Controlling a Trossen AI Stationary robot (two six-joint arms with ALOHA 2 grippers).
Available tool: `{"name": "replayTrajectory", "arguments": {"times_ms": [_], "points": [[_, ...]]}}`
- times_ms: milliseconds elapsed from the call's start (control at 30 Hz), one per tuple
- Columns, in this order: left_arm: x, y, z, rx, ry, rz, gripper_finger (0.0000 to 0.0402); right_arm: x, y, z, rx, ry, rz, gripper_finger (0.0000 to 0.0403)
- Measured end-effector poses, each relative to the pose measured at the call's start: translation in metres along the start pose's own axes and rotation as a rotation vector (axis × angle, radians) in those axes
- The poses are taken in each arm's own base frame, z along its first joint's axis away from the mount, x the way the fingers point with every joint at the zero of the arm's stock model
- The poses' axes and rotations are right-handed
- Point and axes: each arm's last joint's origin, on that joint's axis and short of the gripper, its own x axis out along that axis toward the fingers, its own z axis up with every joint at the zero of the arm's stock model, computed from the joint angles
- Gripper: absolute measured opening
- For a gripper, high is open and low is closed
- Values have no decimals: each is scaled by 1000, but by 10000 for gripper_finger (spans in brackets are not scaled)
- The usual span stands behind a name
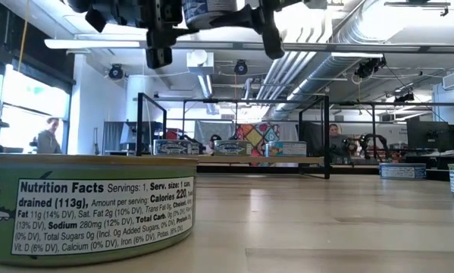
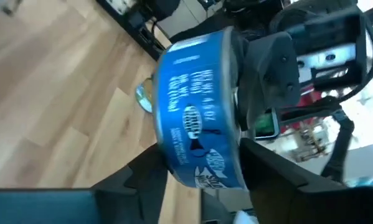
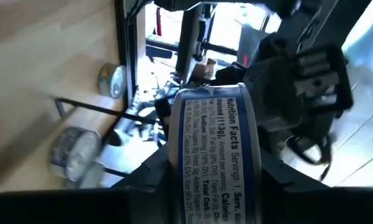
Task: Stack canned seafood by type on shelf
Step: Stack the blue tuna can on top of the other blue tuna can on the shelf
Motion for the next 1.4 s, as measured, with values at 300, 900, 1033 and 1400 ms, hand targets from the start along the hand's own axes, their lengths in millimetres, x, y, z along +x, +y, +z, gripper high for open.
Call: {"name": "replayTrajectory", "arguments": {"times_ms": [300, 900, 1033, 1400], "points": [[-28, 18, 35, 404, -186, 42, 232, -22, 6, 33, 304, -53, 42, 119], [19, -40, -25, 1768, -85, -68, 228, -35, 58, 33, 1193, -190, 173, 119], [32, -53, -52, 1761, 19, 142, 228, -49, 71, 23, 1293, -287, -7, 119], [66, -64, -72, 1587, -114, 284, 289, -57, 70, 15, 1309, -318, -131, 119]]}}
